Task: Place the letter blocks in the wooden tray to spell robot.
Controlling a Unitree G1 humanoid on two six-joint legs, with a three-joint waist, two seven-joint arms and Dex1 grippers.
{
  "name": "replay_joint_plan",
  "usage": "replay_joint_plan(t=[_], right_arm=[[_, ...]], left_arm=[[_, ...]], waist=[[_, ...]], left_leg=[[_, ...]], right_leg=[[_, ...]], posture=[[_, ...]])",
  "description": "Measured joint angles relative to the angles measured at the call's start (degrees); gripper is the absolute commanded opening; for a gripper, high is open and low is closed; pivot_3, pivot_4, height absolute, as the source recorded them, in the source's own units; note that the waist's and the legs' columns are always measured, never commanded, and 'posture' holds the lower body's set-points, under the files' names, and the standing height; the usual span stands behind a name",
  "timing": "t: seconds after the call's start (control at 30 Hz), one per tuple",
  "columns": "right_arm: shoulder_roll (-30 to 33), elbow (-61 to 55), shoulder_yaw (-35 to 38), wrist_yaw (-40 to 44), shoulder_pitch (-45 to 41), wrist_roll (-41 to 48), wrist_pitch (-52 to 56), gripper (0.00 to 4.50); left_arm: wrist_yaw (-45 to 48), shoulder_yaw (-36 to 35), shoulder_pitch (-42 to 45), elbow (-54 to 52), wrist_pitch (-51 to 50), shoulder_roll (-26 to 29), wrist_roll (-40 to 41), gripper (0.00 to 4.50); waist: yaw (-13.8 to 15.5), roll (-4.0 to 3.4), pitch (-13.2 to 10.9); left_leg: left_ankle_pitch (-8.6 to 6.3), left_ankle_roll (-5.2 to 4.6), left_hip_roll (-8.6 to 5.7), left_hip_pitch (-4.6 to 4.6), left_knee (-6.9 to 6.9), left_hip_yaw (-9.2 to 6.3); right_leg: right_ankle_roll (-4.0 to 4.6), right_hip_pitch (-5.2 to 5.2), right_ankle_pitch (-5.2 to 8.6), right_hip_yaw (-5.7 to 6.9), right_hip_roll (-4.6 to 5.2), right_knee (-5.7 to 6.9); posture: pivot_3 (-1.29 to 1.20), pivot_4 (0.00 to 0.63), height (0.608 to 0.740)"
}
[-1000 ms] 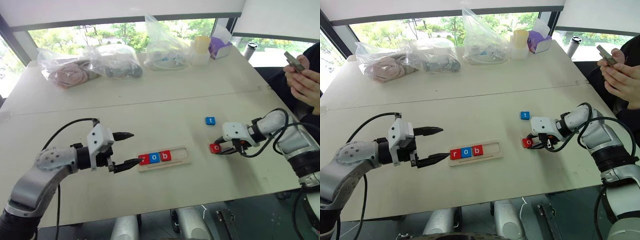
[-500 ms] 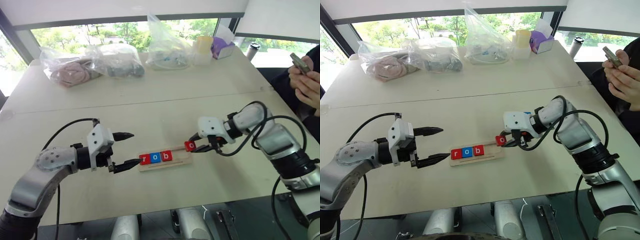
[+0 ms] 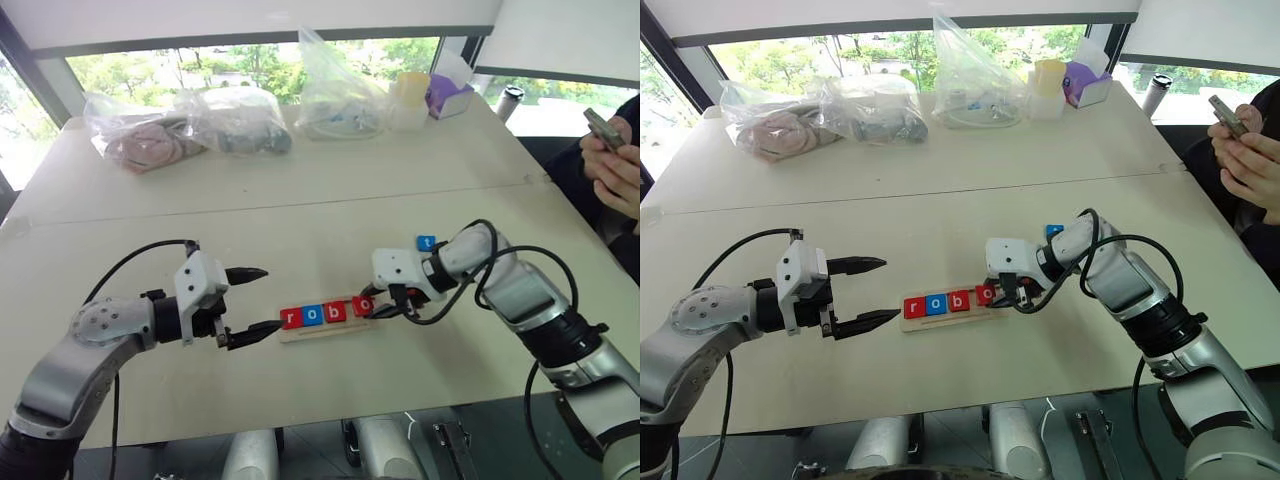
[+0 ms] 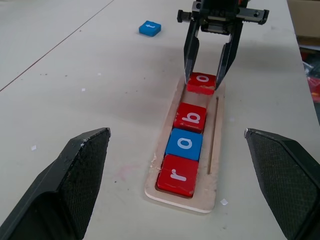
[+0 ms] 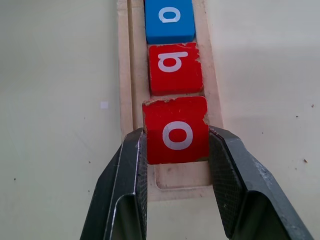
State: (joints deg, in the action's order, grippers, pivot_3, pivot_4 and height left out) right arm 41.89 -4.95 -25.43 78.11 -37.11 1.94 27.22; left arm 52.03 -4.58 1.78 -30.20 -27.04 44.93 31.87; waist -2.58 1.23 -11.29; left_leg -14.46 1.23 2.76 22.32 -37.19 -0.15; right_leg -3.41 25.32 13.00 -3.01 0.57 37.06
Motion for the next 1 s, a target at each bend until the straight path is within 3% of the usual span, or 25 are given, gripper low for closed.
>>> replay_joint_plan(t=[1.0], right_arm=[[-1.63, 1.63, -1.11, -1.56, -0.01, -1.35, -0.58, 1.13]], left_arm=[[-1.20, -0.77, -0.44, -0.95, -0.17, -0.18, 0.04, 4.50]], waist=[[0.00, 0.00, 0.00]], left_leg=[[0.00, 0.00, 0.00, 0.00, 0.01, 0.00]], right_leg=[[0.00, 0.02, 0.01, 0.00, 0.00, -0.01]], posture=[[0.00, 0.150, 0.740]])
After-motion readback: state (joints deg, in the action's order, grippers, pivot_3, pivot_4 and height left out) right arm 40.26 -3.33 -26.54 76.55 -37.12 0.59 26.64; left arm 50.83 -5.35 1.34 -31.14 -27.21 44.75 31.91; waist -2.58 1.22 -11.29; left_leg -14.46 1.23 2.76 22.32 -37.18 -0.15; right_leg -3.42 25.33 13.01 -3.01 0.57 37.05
